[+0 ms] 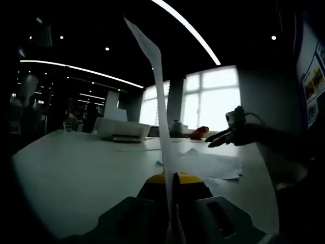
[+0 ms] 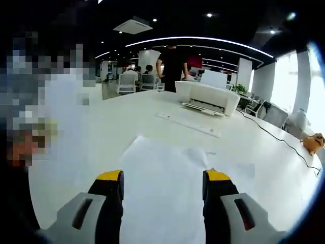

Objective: Organize the stack of printing papers by aligning and flattening the scattered papers on the table

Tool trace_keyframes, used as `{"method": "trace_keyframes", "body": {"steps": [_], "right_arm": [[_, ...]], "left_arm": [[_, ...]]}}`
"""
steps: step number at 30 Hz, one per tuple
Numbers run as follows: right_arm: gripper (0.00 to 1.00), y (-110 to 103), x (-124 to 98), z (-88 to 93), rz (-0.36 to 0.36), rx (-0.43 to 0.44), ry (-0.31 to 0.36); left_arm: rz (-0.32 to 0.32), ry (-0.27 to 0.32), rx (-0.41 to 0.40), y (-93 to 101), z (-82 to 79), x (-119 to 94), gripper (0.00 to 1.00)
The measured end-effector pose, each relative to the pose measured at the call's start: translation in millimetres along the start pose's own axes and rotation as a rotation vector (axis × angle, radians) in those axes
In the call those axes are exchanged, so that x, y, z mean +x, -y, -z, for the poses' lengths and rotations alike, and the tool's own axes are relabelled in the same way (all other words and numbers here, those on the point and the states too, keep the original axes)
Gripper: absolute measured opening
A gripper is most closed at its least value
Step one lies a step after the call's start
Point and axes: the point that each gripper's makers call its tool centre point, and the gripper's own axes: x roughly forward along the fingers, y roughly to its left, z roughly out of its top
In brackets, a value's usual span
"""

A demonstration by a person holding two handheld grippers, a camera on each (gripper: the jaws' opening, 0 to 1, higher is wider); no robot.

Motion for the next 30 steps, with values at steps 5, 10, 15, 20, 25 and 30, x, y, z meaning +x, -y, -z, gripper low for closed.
{"method": "trace_keyframes", "body": {"steps": [5, 10, 15, 20, 25, 30], "right_arm": [[0.58, 2.4, 8.9, -0.1, -0.006, 0.002, -0.005], [0.57, 9.5, 18.1, 3.3, -0.004, 0.007, -0.016], [0.55, 16.1, 25.2, 6.1, -0.001, 0.013, -0.024], [0.55, 19.6, 29.6, 4.8, 0.004, 0.009, -0.021], [0.54, 23.4, 38.3, 8.4, 0.010, 0.005, -0.038], [0.53, 30.5, 46.1, 10.6, 0.023, 0.010, -0.052]], "left_arm": [[0.000, -0.007, 0.007, 0.2, 1.3, 0.6, 0.06], [-0.001, -0.010, 0.010, 0.3, 1.7, 0.9, 0.06], [-0.001, -0.013, 0.011, 0.4, 2.1, 1.2, 0.06], [0.000, -0.014, 0.012, 0.7, 2.1, 1.4, 0.06], [0.003, -0.013, 0.011, 1.1, 2.0, 1.4, 0.06], [0.008, -0.014, 0.010, 1.6, 2.3, 1.7, 0.06]]}}
